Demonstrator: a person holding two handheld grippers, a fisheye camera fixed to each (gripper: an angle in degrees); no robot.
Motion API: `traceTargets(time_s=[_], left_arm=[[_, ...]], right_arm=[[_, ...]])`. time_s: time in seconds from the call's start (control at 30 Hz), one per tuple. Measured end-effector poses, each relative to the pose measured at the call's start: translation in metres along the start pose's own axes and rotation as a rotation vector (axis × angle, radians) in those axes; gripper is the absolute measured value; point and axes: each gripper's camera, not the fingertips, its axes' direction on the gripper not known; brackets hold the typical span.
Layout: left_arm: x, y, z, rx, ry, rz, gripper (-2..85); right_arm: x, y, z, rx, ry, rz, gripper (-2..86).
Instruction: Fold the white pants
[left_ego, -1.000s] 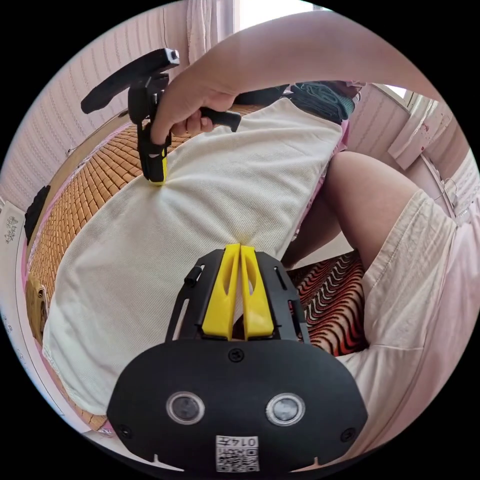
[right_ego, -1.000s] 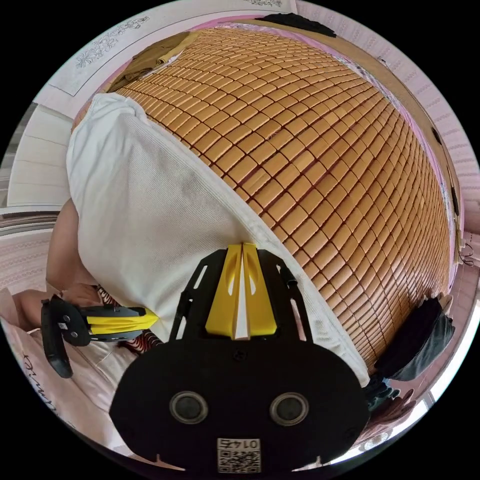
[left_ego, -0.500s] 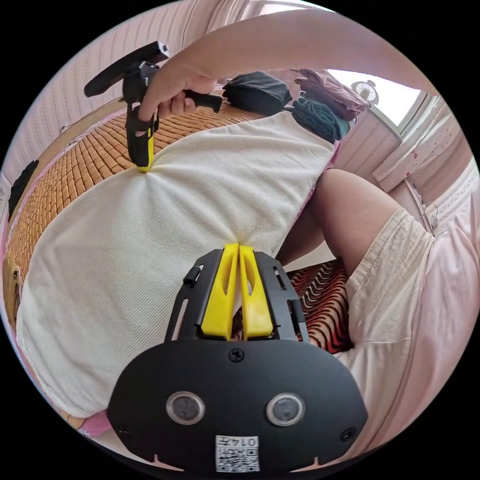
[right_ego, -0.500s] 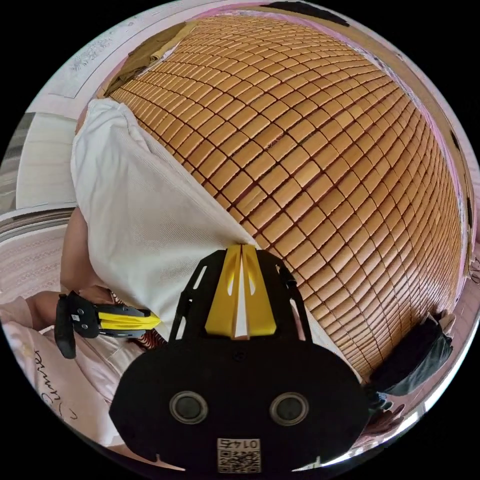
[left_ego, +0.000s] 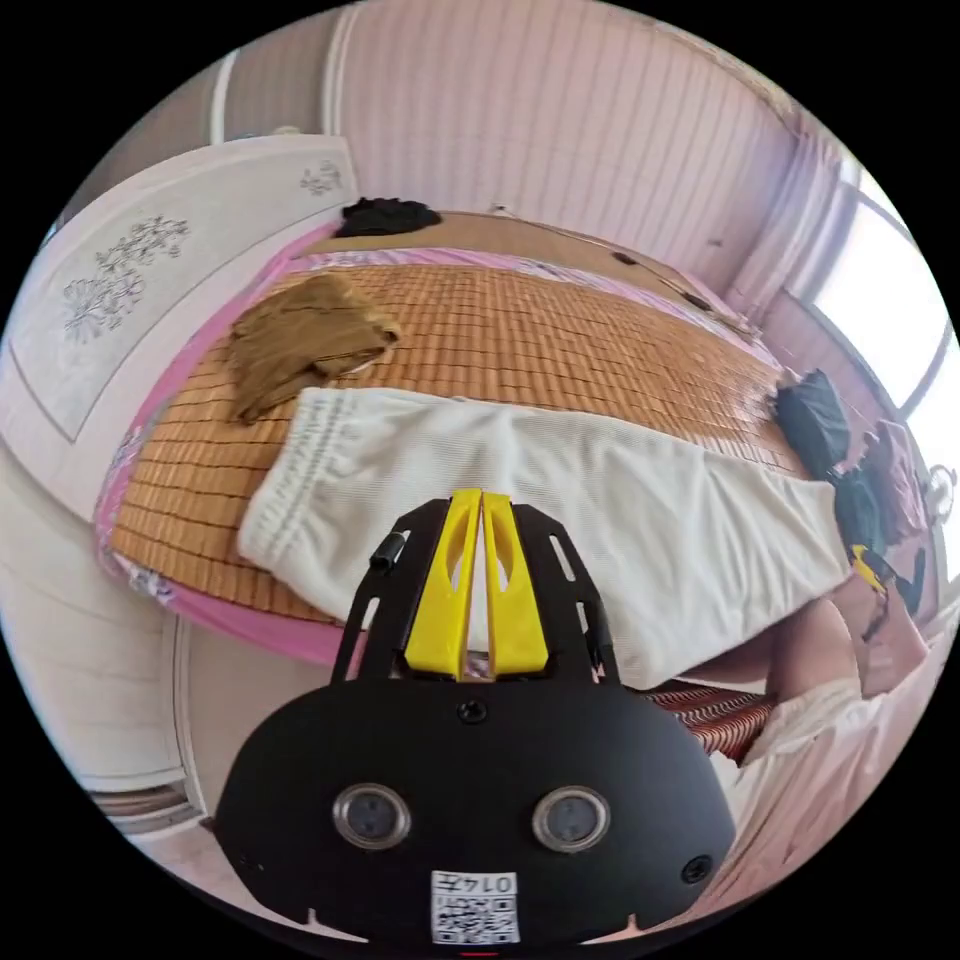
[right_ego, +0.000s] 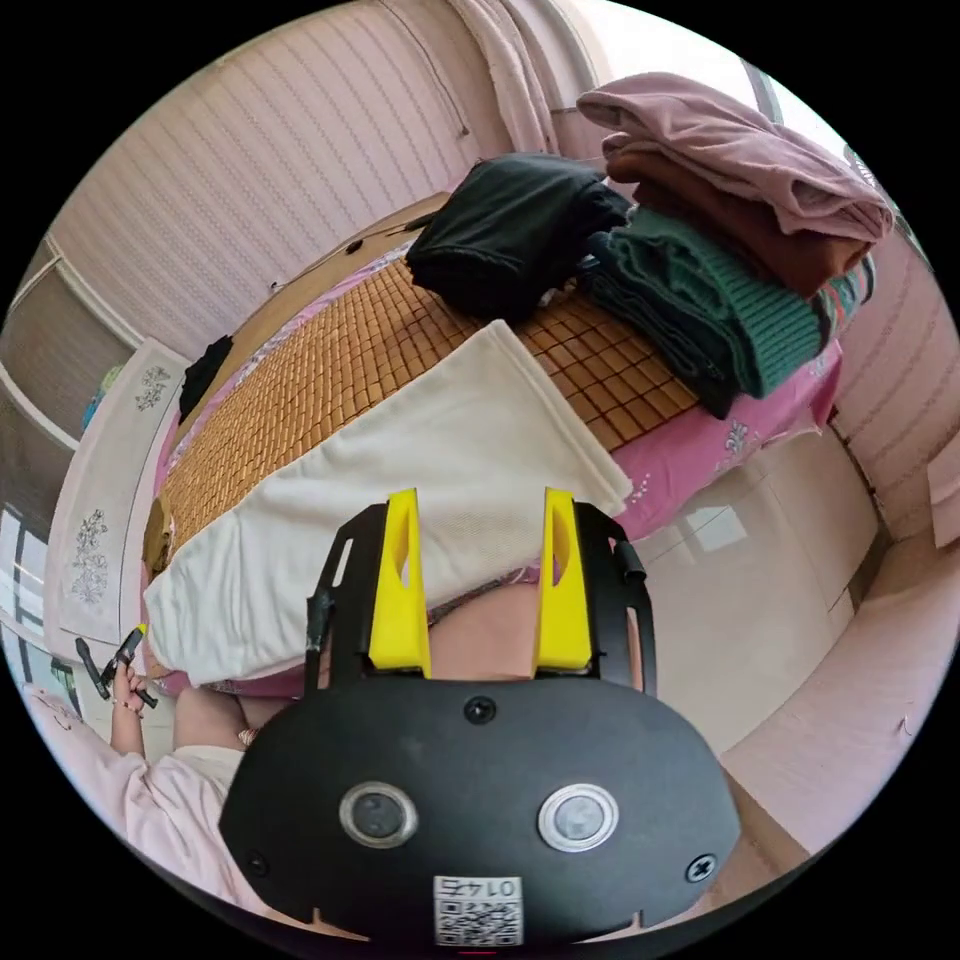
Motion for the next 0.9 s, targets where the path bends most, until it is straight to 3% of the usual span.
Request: traceTargets(time_s=[0.2, 0.27, 0.33, 0.43, 0.63, 0.9], left_arm=[[-0.091, 0.007, 0.004, -0.078, -0.328, -0.303, -0.4], [-0.11, 0.01, 0.008, -0.085, -0.281, -0.409, 0.7], [-0.115, 0.007, 0.019, -0.117, -0.246, -0.443, 2.0], [-0.108, -0.007, 0.038, -0.177, -0.331, -0.402, 1.9], [-0.097, -0.033, 0.055, -0.3, -0.387, -0.306, -0.9], [-0.077, -0.041, 0.048, -0.402, -0.126, -0.208, -1.0]], right_arm=[[0.088, 0.01, 0.018, -0.081, 0.113, 0.147, 17.1], [0.104, 0.005, 0.026, -0.123, -0.081, 0.131, 13.6], [0.11, 0.002, 0.027, -0.171, -0.113, 0.139, 9.6], [0.116, 0.003, 0.012, -0.165, -0.117, 0.131, 3.5], [0.105, 0.006, -0.038, -0.003, -0.168, 0.079, 1.8], [0.127, 0.005, -0.108, 0.283, -0.327, 0.169, 1.5]])
